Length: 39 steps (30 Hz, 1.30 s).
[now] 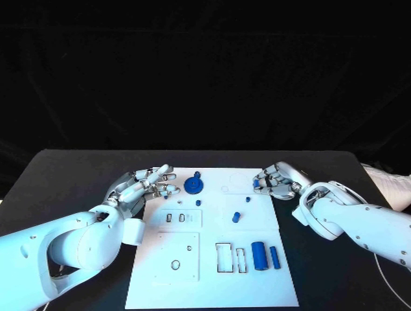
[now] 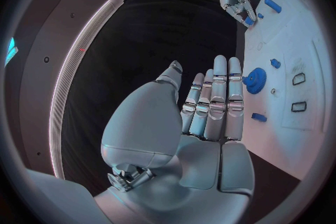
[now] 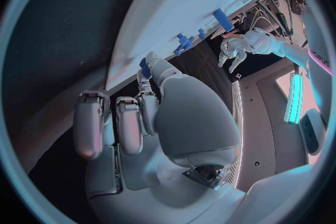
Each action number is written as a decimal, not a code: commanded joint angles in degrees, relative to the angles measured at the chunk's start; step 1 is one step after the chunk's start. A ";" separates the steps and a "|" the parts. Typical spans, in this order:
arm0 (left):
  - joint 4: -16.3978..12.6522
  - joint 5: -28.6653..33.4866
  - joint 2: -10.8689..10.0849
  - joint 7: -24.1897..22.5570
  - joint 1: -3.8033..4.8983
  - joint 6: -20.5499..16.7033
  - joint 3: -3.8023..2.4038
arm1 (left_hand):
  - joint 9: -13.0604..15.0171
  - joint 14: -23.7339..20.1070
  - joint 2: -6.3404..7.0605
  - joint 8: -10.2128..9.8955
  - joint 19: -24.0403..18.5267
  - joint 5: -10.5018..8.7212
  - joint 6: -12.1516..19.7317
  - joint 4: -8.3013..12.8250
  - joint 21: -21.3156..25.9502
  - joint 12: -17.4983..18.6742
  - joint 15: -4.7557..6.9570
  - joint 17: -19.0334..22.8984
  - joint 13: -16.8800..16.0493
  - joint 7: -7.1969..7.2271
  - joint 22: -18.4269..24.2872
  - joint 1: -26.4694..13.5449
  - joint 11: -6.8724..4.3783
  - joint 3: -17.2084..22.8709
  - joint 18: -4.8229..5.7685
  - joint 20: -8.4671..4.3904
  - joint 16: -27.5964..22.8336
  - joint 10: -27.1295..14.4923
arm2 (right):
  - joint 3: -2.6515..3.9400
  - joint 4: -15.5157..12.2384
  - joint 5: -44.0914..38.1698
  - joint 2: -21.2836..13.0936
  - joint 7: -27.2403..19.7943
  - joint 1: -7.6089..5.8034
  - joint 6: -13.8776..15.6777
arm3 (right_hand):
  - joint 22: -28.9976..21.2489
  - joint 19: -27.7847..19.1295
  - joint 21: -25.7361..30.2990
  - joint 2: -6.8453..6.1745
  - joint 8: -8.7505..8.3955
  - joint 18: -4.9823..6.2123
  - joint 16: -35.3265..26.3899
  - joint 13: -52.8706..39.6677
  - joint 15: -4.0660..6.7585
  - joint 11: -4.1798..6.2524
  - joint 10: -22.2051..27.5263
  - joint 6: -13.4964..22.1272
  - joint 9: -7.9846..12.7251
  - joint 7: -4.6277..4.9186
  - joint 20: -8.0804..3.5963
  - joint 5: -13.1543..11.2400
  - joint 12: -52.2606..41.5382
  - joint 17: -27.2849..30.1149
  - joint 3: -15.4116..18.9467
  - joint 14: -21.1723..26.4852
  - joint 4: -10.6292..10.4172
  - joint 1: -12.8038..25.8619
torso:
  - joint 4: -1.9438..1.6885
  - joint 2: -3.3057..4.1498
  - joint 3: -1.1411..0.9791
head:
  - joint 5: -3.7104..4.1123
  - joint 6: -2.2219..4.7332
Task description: Assemble the parts on the task board
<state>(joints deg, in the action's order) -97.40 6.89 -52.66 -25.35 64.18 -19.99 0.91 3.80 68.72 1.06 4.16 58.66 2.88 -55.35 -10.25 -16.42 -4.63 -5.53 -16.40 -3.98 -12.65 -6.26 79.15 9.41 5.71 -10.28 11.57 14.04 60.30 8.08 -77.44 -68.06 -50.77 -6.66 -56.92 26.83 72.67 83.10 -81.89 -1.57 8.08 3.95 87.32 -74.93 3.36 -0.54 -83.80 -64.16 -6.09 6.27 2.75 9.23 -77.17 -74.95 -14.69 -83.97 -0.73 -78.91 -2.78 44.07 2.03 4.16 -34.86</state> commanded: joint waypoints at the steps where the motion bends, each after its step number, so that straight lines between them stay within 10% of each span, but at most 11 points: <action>1: -0.01 0.09 0.00 -0.20 0.02 0.87 -0.03 | -0.01 -0.32 -0.39 -0.32 -0.24 0.08 0.24 0.46 0.21 0.32 -0.12 -0.10 -0.04 -0.32 0.10 0.09 0.00 0.03 -0.17 0.31 -0.16 -0.22 | 0.18 -1.91 2.83 -0.07 1.58 -0.31 2.73 | -0.08 -0.08 -0.25 0.44 0.11 -0.48 0.22 -6.59 0.56 0.65 -1.01 -2.43 -1.94 -1.79 -0.50 1.07 -0.02 -10.65 0.12 -5.09 -0.40 1.20 | -0.03 -0.06 0.05 | 0.15 -0.02; 19: 0.53 0.14 0.11 -0.68 0.03 0.69 -0.03 | 0.00 -0.30 -0.52 -0.29 -0.21 0.08 0.21 0.55 0.20 0.32 -0.11 -0.19 -0.05 -0.30 0.10 0.19 -0.01 0.11 -0.18 0.30 -0.14 -0.18 | 0.27 -12.65 -3.43 4.98 14.29 -1.12 -0.65 | -0.57 -0.22 0.02 0.87 -0.58 -0.40 -0.26 -6.22 0.56 0.55 -0.82 -1.67 -2.23 -1.59 -0.62 2.54 0.70 -9.87 -0.02 -4.93 -0.57 2.11 | -0.15 -0.05 0.12 | -1.60 -0.45; 39: 0.82 0.20 0.41 -0.75 0.05 0.76 -0.04 | 0.00 -0.30 -0.52 -0.29 -0.21 0.08 0.21 0.55 0.20 0.32 -0.11 -0.19 -0.05 -0.30 0.10 0.19 -0.01 0.11 -0.18 0.30 -0.14 -0.18 | -1.23 -13.10 -20.46 13.84 21.81 0.81 -6.20 | -1.07 -0.40 0.29 0.52 -1.05 -0.31 -0.64 -6.02 0.42 0.34 -0.68 -1.25 -2.30 -1.31 -0.53 2.44 1.10 -9.25 0.12 -4.80 -0.53 2.67 | -0.04 0.10 0.14 | -3.19 -1.44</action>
<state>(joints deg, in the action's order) -96.52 6.95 -52.38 -25.46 64.19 -20.02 0.91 3.80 68.72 1.06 4.16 58.66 2.89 -55.35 -10.09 -16.42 -4.63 -5.53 -16.53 -3.98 -12.65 -6.22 79.15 9.41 5.87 -10.28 11.57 14.04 60.30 6.89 -90.67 -84.10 -37.24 12.60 -56.19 22.30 71.65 82.98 -81.88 -1.61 7.00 3.95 86.98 -74.93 3.70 -0.07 -84.09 -64.17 -7.78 6.22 2.47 11.42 -76.26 -74.92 -14.63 -84.04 -0.97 -76.20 -2.86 44.20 2.15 1.26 -36.11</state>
